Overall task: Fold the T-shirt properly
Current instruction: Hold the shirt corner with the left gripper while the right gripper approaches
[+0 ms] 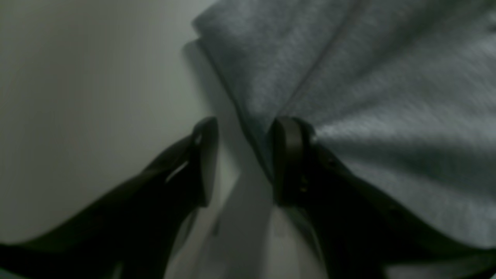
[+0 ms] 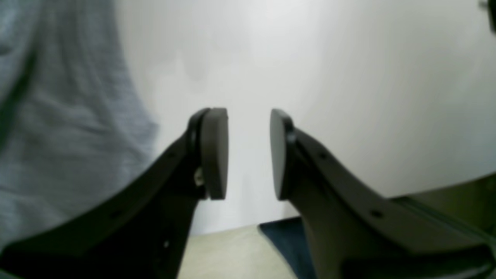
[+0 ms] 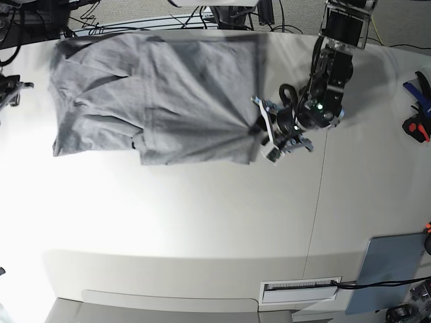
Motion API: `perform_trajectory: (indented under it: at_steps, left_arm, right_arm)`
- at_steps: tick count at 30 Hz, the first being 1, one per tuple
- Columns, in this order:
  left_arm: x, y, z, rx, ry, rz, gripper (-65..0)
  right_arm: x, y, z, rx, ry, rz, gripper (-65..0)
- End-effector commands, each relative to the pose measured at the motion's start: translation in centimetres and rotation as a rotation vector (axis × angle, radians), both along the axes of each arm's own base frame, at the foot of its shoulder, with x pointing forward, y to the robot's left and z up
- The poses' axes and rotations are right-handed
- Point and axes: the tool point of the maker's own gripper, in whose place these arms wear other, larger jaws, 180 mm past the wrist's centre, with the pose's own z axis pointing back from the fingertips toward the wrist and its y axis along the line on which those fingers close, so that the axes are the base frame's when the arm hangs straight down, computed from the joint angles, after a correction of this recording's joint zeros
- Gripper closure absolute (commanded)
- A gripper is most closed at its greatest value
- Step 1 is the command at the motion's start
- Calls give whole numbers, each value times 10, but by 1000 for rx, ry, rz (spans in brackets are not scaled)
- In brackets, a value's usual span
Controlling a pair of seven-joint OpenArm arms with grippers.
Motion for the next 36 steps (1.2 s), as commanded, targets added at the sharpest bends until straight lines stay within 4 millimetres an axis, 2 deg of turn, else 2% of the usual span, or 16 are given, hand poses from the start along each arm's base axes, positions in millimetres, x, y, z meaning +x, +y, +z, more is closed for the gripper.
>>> perform_trajectory:
  at_steps: [1, 5, 9, 17, 24, 36]
  left_arm:
    - [11, 8, 10, 15, -36, 8, -230]
    - [12, 6, 12, -4, -34, 9, -230]
    - [11, 2, 14, -39, -27, 9, -230]
    - [11, 1, 15, -47, -26, 10, -230]
    - [10, 1, 14, -43, -21, 9, -230]
    - [10, 2, 14, -42, -21, 10, -230]
  right_arm:
    - [3, -6, 7, -1, -10, 9, -187]
    - [-11, 5, -18, 178, 27, -28, -187]
    - [-13, 32, -22, 354, 29, -33, -187]
    - [-13, 36, -25, 372, 22, -33, -187]
    - [-24, 61, -45, 442, 39, -17, -187]
    - [-32, 66, -48, 461, 86, -15, -187]
